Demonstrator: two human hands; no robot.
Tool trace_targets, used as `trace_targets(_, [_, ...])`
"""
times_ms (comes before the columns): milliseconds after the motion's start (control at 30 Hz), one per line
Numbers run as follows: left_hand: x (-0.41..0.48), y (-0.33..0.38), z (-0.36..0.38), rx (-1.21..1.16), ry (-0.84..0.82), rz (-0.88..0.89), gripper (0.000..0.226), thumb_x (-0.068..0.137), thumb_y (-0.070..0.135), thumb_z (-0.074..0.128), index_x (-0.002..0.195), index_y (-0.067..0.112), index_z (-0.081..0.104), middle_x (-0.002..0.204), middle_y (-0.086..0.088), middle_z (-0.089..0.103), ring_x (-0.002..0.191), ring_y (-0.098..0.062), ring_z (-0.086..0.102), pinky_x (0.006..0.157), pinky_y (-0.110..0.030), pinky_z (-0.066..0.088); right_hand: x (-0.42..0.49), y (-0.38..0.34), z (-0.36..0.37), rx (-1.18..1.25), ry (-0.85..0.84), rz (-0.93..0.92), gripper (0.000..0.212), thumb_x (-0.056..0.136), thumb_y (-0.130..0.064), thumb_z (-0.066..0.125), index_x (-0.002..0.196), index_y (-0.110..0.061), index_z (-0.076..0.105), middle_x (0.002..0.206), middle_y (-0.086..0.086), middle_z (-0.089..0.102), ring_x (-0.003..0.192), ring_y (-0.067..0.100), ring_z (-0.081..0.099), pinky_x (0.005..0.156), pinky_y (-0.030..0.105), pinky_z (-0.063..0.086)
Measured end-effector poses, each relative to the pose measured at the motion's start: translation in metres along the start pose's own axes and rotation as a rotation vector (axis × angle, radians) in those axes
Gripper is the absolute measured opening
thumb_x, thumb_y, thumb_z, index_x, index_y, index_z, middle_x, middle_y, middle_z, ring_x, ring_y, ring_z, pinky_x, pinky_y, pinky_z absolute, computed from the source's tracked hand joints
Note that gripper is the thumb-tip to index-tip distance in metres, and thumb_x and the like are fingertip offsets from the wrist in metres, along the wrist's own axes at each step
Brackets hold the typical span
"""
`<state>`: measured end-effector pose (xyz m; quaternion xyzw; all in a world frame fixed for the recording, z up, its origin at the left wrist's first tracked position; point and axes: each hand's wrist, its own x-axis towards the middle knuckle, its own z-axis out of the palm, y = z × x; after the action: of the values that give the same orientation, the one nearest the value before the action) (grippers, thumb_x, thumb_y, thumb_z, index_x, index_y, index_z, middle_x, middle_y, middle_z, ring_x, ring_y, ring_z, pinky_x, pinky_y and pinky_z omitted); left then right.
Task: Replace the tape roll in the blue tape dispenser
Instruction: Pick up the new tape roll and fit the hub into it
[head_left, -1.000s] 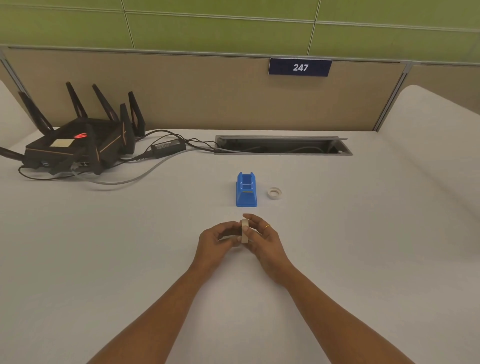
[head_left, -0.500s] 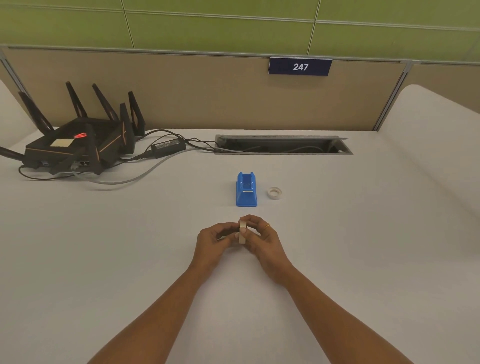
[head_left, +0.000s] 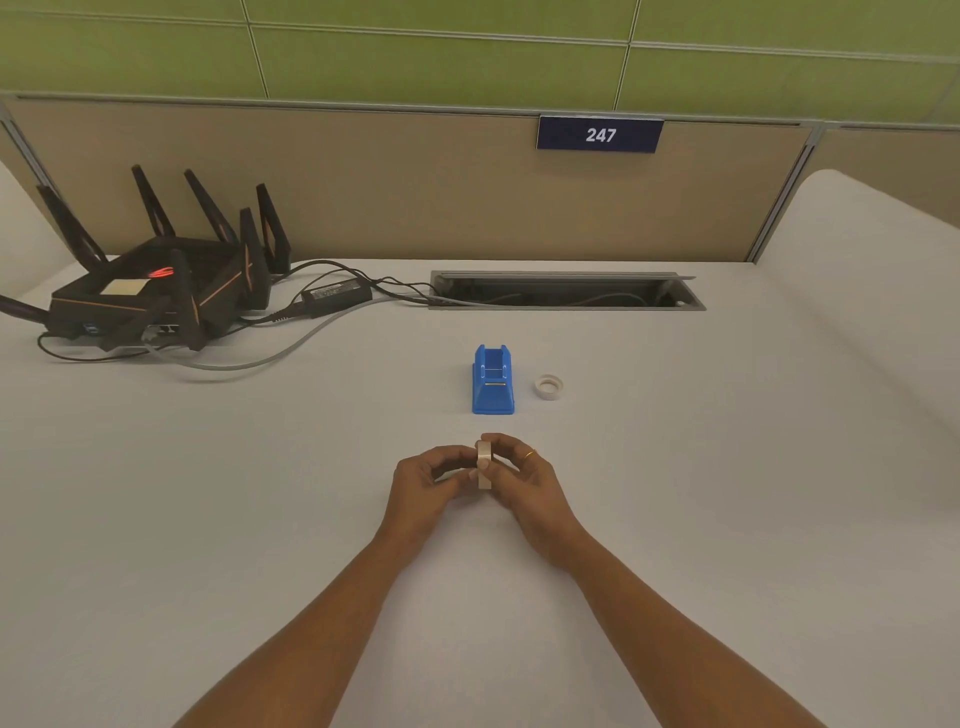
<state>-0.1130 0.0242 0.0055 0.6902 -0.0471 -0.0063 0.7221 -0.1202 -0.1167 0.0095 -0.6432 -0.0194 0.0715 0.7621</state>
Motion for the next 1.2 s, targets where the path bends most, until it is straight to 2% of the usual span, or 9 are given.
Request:
trace_targets(100, [-0.0009, 0.0017, 0.0, 0.004, 0.007, 0.011, 0.027, 0.075, -0.001, 0.067, 0.083, 0.024, 0.071, 0.088, 0.003, 0.072, 0.089, -0.009, 0.067, 0.08, -0.022, 0.055, 0.0005, -0.0004, 0.0002, -0.003, -0.009, 0.022, 0.027, 0.087, -0.013, 0.058, 0.114, -0.018, 0.057, 0.116, 0.006, 0.061, 0.098, 0.013, 0.062, 0.077, 0.019, 0.052])
trace_targets(200, [-0.0017, 0.0038, 0.0002, 0.024, 0.008, 0.028, 0.028, 0.075, -0.002, 0.066, 0.083, 0.024, 0.07, 0.09, 0.002, 0.072, 0.089, -0.008, 0.067, 0.083, -0.023, 0.053, 0.001, -0.0012, 0.0001, -0.016, -0.01, 0.036, 0.026, 0.088, -0.015, 0.057, 0.114, -0.018, 0.056, 0.118, 0.008, 0.06, 0.102, 0.019, 0.061, 0.087, 0.029, 0.051])
trace_targets(333, [-0.002, 0.0048, -0.0005, 0.015, 0.021, 0.041, 0.03, 0.076, -0.003, 0.065, 0.082, 0.026, 0.07, 0.084, 0.011, 0.073, 0.087, -0.005, 0.067, 0.077, -0.014, 0.053, 0.0021, -0.0018, 0.0004, -0.078, -0.004, 0.059, 0.033, 0.087, -0.02, 0.059, 0.118, -0.011, 0.054, 0.122, 0.016, 0.057, 0.111, 0.028, 0.058, 0.098, 0.041, 0.048])
trace_targets(433, [-0.0025, 0.0052, -0.0003, -0.004, 0.031, 0.033, 0.032, 0.076, -0.004, 0.064, 0.08, 0.027, 0.07, 0.08, 0.014, 0.074, 0.085, -0.002, 0.067, 0.074, -0.011, 0.052, 0.0029, -0.0031, 0.0019, -0.121, 0.004, 0.087, 0.039, 0.085, -0.024, 0.061, 0.121, -0.011, 0.052, 0.122, 0.017, 0.057, 0.108, 0.03, 0.06, 0.094, 0.047, 0.05])
trace_targets(533, [-0.003, 0.006, 0.0, -0.001, 0.035, 0.046, 0.036, 0.076, -0.005, 0.063, 0.078, 0.03, 0.071, 0.08, 0.015, 0.074, 0.085, -0.003, 0.067, 0.075, -0.011, 0.052, 0.0028, -0.005, 0.0024, -0.106, -0.016, 0.099, 0.041, 0.084, -0.026, 0.062, 0.121, -0.012, 0.052, 0.118, 0.018, 0.059, 0.096, 0.026, 0.065, 0.079, 0.039, 0.057])
trace_targets(667, [-0.0037, 0.0064, -0.0001, -0.004, 0.034, 0.048, 0.034, 0.076, -0.004, 0.064, 0.079, 0.029, 0.071, 0.081, 0.013, 0.074, 0.086, -0.005, 0.067, 0.074, -0.013, 0.053, 0.0021, -0.0071, 0.001, -0.099, -0.033, 0.098, 0.038, 0.083, -0.026, 0.064, 0.118, -0.018, 0.053, 0.115, 0.014, 0.062, 0.085, 0.02, 0.067, 0.064, 0.027, 0.055])
trace_targets(767, [-0.0039, 0.0071, 0.0007, -0.011, 0.025, 0.046, 0.031, 0.076, -0.005, 0.064, 0.083, 0.024, 0.071, 0.084, 0.009, 0.073, 0.087, -0.006, 0.067, 0.071, -0.011, 0.051, 0.0024, -0.0068, -0.0001, -0.096, -0.047, 0.083, 0.038, 0.083, -0.023, 0.064, 0.119, -0.017, 0.052, 0.116, 0.014, 0.061, 0.087, 0.021, 0.065, 0.069, 0.029, 0.053])
trace_targets(1033, [-0.0042, 0.0081, 0.0009, 0.038, 0.024, 0.039, 0.028, 0.076, -0.003, 0.064, 0.084, 0.023, 0.07, 0.091, 0.0, 0.071, 0.093, -0.01, 0.066, 0.084, -0.019, 0.052, 0.0039, -0.0039, -0.0021, -0.044, -0.065, 0.046, 0.031, 0.082, -0.013, 0.065, 0.111, -0.02, 0.055, 0.113, 0.015, 0.062, 0.1, 0.023, 0.061, 0.09, 0.034, 0.051])
trace_targets(1200, [-0.0046, 0.0095, 0.0023, 0.053, 0.017, 0.031, 0.026, 0.077, -0.005, 0.063, 0.087, 0.018, 0.069, 0.096, -0.009, 0.07, 0.098, -0.02, 0.064, 0.091, -0.03, 0.049, 0.0051, -0.0031, -0.0041, -0.019, -0.073, 0.045, 0.03, 0.082, -0.011, 0.065, 0.107, -0.024, 0.057, 0.111, 0.012, 0.062, 0.101, 0.023, 0.061, 0.09, 0.033, 0.05])
